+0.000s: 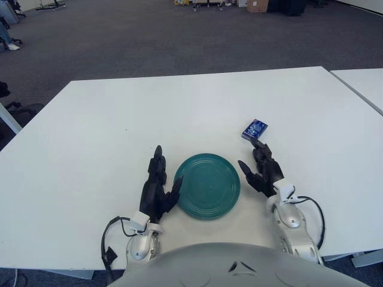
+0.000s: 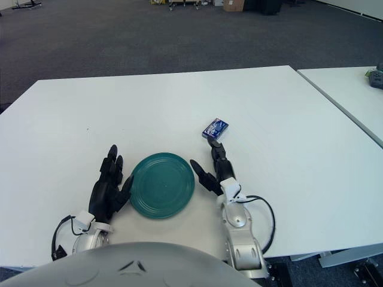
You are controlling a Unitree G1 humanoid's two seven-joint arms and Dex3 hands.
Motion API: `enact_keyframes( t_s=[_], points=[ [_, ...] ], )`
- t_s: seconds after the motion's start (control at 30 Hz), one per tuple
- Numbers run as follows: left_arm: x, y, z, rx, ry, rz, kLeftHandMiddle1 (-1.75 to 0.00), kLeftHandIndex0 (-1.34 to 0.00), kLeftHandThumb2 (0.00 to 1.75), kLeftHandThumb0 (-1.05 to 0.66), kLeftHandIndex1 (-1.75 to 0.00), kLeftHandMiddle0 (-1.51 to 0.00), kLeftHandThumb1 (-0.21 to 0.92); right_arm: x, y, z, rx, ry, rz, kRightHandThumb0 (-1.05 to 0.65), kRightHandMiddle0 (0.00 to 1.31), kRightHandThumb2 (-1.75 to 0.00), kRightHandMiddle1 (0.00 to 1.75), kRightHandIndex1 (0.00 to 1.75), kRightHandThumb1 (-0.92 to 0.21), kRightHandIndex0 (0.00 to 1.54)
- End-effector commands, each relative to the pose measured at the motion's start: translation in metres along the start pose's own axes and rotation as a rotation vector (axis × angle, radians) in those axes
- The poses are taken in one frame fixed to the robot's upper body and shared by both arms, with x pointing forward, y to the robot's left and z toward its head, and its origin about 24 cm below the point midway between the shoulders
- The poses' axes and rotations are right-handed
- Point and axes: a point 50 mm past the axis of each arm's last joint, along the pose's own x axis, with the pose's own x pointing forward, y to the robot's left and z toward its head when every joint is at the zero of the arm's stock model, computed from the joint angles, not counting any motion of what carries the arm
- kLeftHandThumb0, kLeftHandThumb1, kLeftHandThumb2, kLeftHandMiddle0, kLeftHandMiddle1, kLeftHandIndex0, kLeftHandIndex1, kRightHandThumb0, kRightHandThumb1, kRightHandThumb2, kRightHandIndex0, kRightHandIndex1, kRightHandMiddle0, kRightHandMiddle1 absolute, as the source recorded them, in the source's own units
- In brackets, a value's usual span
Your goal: Put the gum into the plate.
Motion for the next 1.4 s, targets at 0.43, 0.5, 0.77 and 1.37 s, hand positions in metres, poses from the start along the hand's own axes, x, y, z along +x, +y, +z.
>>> enact_keyframes(
  t_s=[0.43,0.5,0.77,1.37],
  points=[
    [0.003,-0.001,-0.019,-0.026,0.075,0.016,-0.01,0.0,0.41,-0.81,-0.31,-0.08,0.92,0.051,-0.035,0.077,-0.68,-0.609,-0.084,-0.71,0.08,-0.37,0.93,0.1,-0.92,0.51],
    [0.004,-0.002,-0.02,-0.05,0.075,0.025,-0.02,0.0,0.39,-0.81,-0.34,-0.09,0.92,0.057,-0.036,0.084,-0.743,-0.632,-0.08,-0.69,0.08,-0.36,0.93,0.1,-0.92,0.52],
    [0.009,-0.003,-0.021,-0.081,0.073,0.033,-0.03,0.0,0.32,-0.79,-0.41,-0.16,0.92,0.08,-0.04,0.1,-0.967,-0.637,-0.038,-0.63,0.1,-0.32,0.94,0.09,-0.92,0.53],
    [0.014,-0.004,-0.021,-0.069,0.054,0.018,-0.02,0.0,0.38,-0.77,-0.44,-0.18,0.92,0.163,-0.033,0.072,-1.208,-0.474,0.094,-0.65,0.09,-0.4,0.97,0.05,-0.92,0.48]
  ],
)
